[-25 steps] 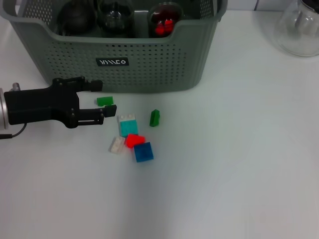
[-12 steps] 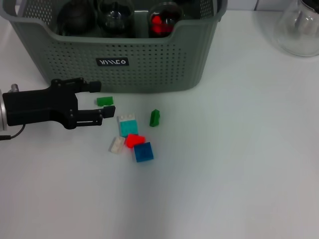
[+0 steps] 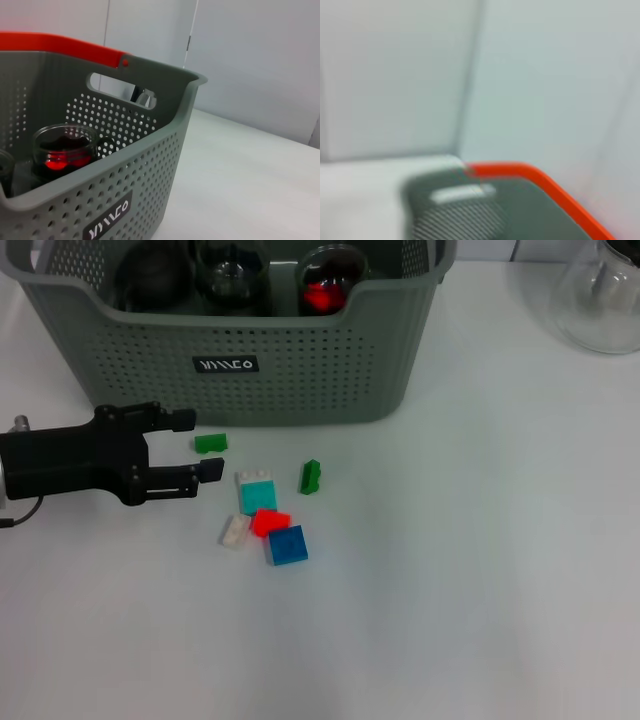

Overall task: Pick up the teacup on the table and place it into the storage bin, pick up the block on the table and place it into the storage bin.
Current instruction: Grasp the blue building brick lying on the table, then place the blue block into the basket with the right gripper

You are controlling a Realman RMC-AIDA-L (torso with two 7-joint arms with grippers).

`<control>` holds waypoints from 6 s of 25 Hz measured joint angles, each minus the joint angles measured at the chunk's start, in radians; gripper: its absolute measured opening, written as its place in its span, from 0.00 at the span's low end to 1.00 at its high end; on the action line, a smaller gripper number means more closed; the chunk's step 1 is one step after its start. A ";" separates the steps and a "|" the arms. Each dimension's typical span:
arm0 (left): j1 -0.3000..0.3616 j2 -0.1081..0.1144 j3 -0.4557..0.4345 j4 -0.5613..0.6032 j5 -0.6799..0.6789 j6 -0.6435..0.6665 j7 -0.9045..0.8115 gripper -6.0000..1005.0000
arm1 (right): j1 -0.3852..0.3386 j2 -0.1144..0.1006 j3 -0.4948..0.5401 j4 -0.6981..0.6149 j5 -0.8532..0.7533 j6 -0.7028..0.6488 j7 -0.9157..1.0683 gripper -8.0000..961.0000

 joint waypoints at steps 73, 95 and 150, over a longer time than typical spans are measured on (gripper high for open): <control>0.027 -0.004 -0.004 -0.002 -0.006 -0.006 -0.001 0.79 | 0.216 0.036 -0.808 0.841 0.148 0.286 -0.138 0.78; 0.028 -0.004 -0.004 -0.002 -0.006 -0.007 -0.002 0.79 | 0.214 0.036 -0.823 0.845 0.161 0.297 -0.118 0.62; -0.008 -0.018 -0.061 -0.039 0.004 0.065 0.060 0.79 | 0.381 0.007 0.008 0.777 -0.456 0.356 0.042 0.44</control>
